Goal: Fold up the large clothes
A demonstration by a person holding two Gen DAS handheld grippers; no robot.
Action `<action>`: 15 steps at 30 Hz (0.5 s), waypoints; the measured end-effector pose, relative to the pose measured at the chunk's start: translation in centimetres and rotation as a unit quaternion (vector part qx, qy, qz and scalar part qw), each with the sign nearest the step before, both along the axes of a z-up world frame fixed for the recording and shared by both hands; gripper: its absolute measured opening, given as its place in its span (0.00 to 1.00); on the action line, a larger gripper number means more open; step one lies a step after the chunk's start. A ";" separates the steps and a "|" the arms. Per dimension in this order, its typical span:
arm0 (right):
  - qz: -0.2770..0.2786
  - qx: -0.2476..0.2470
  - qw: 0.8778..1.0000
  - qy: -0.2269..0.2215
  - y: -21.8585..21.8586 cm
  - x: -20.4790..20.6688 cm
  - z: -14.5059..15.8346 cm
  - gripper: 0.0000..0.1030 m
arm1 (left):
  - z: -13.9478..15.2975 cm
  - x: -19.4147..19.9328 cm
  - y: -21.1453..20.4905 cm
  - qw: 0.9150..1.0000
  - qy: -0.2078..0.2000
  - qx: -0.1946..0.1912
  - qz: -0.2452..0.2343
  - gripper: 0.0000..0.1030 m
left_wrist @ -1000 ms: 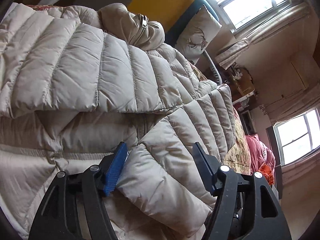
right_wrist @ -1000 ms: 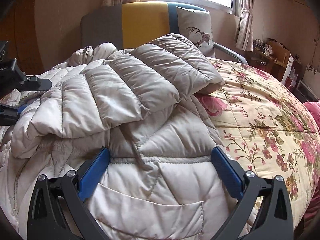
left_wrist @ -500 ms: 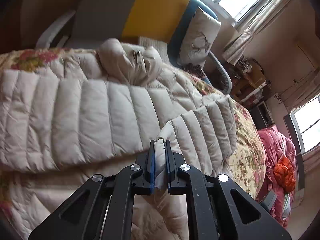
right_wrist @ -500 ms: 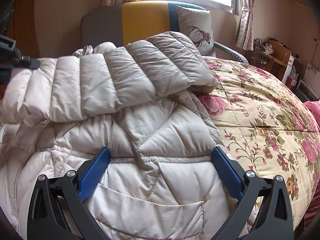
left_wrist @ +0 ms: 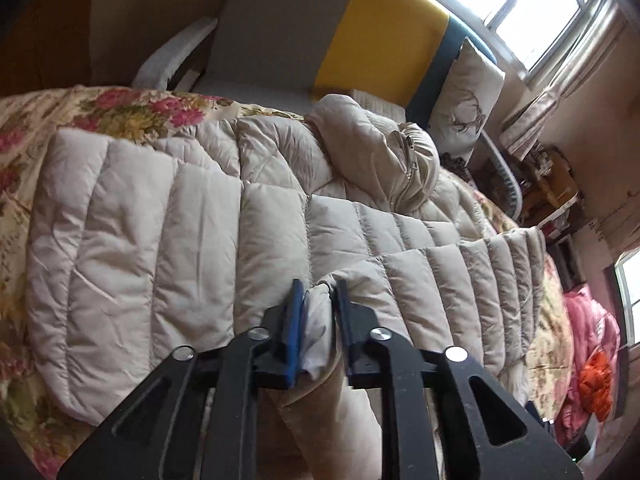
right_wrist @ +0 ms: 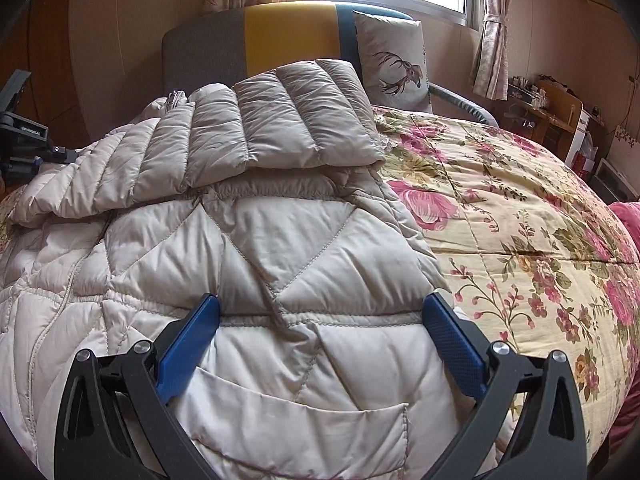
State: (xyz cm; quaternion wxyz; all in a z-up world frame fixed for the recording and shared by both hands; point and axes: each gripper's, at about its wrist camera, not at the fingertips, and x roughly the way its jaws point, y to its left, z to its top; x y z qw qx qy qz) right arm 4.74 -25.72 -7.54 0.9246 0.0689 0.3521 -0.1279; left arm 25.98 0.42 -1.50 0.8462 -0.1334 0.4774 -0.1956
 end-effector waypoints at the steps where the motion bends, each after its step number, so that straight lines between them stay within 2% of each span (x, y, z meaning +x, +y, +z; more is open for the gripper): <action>1: 0.000 0.000 1.000 0.000 0.0 0.0 0.0 0.98 | -0.3 -0.4 0.6 0.999 0.000 -0.032 0.004 0.64; 2: 0.000 -0.001 1.000 0.000 0.0 0.0 0.0 0.98 | -0.4 -0.9 1.1 0.998 -0.001 -0.061 0.009 0.77; 3: 0.000 -0.001 1.000 0.001 0.0 0.0 0.0 0.98 | -0.6 -1.5 1.8 0.996 -0.009 -0.092 0.013 0.83; 6: 0.000 -0.002 1.000 0.001 0.0 0.0 0.0 0.98 | -0.8 -2.9 1.8 0.993 -0.012 -0.115 0.010 0.82; 8: 0.000 -0.002 1.000 0.001 0.0 0.0 0.0 0.98 | -1.0 -3.8 1.2 0.995 -0.017 -0.096 0.005 0.52; 9: 0.000 -0.003 1.000 0.001 0.0 0.1 -0.1 0.98 | -1.0 -4.0 0.5 0.998 -0.017 -0.064 0.002 0.25; 10: 0.000 -0.004 1.000 0.002 0.0 0.1 -0.1 0.98 | -1.0 -4.1 0.2 0.999 -0.014 -0.048 -0.001 0.14; 12: 0.001 -0.004 1.000 0.002 0.0 0.1 -0.1 0.98 | 0.1 -4.0 0.1 0.998 -0.025 -0.051 -0.001 0.08; 15: 0.000 -0.004 1.000 0.002 0.1 0.1 -0.1 0.98 | 3.2 -3.2 0.9 0.996 -0.073 -0.044 0.023 0.08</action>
